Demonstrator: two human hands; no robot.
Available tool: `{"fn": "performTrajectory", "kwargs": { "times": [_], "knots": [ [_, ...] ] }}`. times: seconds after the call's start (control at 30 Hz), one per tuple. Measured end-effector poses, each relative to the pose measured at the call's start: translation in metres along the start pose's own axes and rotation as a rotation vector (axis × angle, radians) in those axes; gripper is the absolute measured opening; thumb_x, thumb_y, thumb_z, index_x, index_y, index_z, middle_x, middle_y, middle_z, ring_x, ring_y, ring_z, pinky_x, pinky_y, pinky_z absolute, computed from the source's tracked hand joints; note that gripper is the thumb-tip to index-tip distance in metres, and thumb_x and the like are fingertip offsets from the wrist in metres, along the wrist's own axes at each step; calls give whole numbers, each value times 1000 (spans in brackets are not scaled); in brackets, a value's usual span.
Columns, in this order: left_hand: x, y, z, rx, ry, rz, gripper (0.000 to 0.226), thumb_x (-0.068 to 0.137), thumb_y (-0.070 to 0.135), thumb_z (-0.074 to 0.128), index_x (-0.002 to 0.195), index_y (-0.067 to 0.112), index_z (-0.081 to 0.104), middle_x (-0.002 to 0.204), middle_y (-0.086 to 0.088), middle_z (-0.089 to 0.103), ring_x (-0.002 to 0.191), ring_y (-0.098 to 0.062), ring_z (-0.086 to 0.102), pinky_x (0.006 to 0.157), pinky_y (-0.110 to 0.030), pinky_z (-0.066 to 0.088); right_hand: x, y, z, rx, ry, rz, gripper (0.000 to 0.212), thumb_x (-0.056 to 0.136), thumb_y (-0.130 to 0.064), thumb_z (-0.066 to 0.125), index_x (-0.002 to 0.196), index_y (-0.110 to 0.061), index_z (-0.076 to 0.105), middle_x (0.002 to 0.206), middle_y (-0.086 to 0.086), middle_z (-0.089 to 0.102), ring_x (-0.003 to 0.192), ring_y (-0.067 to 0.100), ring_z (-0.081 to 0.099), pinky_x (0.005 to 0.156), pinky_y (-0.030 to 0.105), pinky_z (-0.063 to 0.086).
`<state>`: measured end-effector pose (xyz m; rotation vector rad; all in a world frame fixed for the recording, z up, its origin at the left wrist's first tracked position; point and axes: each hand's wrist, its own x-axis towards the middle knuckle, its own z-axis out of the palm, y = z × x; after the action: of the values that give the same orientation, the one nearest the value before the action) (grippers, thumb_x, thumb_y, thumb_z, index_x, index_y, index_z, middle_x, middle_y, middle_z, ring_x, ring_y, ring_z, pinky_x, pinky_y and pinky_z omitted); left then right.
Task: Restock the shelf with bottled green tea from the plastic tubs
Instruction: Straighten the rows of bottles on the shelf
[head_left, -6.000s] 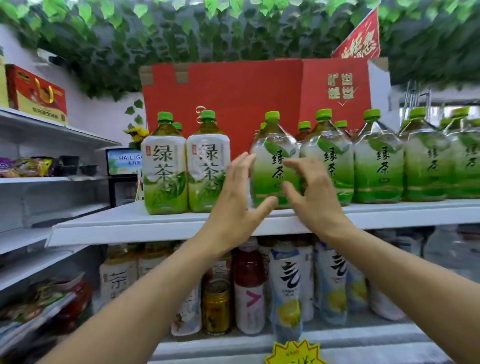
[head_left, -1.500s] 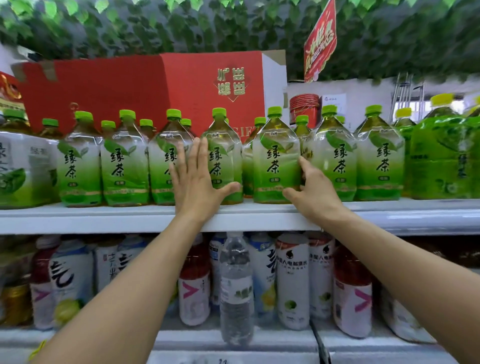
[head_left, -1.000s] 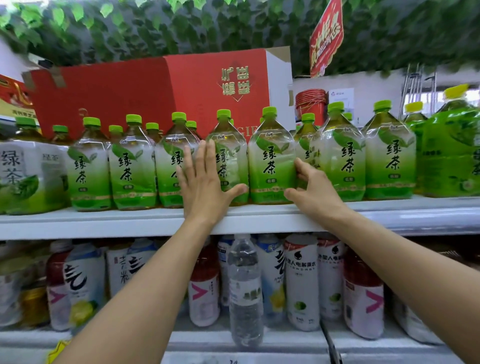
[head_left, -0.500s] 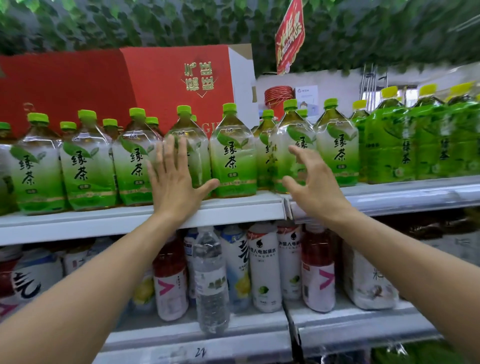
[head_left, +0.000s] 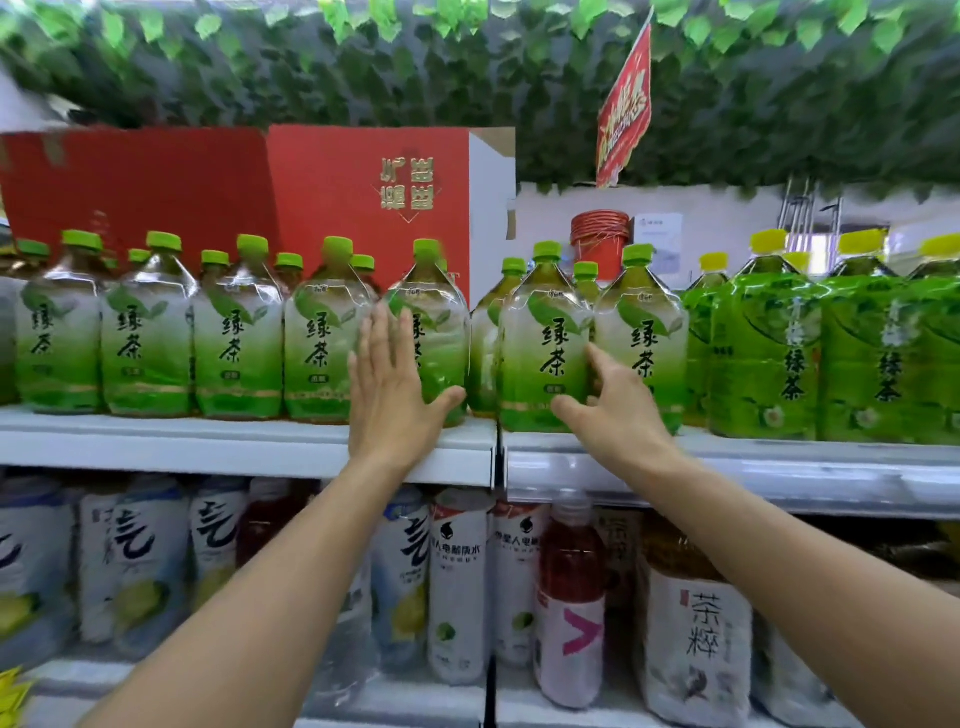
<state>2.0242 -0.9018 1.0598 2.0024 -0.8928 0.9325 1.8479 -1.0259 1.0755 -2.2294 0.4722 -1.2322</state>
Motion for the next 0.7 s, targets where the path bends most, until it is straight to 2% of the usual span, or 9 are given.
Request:
{"fn": "performTrajectory", "kwargs": {
  "times": [0.3, 0.5, 0.53, 0.6, 0.67, 0.7],
  "knots": [
    [-1, 1, 0, 42, -11, -16, 115, 85, 66, 61, 159, 23, -16, 164, 3, -28, 151, -16, -25, 121, -40, -13, 7, -4, 10, 43, -66, -69, 75, 89, -13, 68, 154, -14, 31, 151, 3, 42, 136, 19, 43, 117, 40, 35],
    [0, 0, -2, 49, -23, -22, 119, 81, 72, 60, 159, 22, -15, 165, 2, -27, 152, -16, -24, 125, -44, -9, 6, -8, -1, 66, -175, -81, 76, 88, -13, 70, 153, -13, 31, 153, 3, 43, 136, 18, 43, 117, 39, 34],
    [-1, 0, -3, 55, -28, -24, 120, 80, 74, 58, 159, 22, -15, 165, 2, -27, 152, -17, -24, 125, -45, -8, 3, -6, -10, 73, -132, -117, 74, 88, -12, 70, 152, -13, 34, 151, 2, 44, 135, 16, 44, 116, 35, 34],
    [-2, 1, -4, 71, -39, -38, 123, 77, 80, 55, 159, 22, -16, 165, 0, -27, 152, -19, -24, 125, -48, -7, 1, 2, -29, 38, 120, -194, 69, 87, -15, 72, 148, -14, 41, 144, 2, 46, 129, 14, 45, 112, 29, 35],
    [-1, 11, -2, 42, -50, -83, 132, 68, 88, 53, 158, 21, -17, 165, -2, -27, 151, -21, -25, 124, -51, -9, 7, 15, -47, 24, 362, -132, 78, 83, -24, 77, 148, -15, 36, 143, 5, 38, 132, 19, 37, 114, 34, 32],
    [-1, 19, -1, 9, -53, -111, 138, 63, 90, 54, 158, 21, -19, 164, -3, -28, 151, -22, -26, 123, -52, -10, 13, 21, -53, 48, 386, -36, 87, 81, -31, 79, 151, -17, 28, 148, 6, 32, 138, 22, 31, 117, 40, 29]
  ]
}}
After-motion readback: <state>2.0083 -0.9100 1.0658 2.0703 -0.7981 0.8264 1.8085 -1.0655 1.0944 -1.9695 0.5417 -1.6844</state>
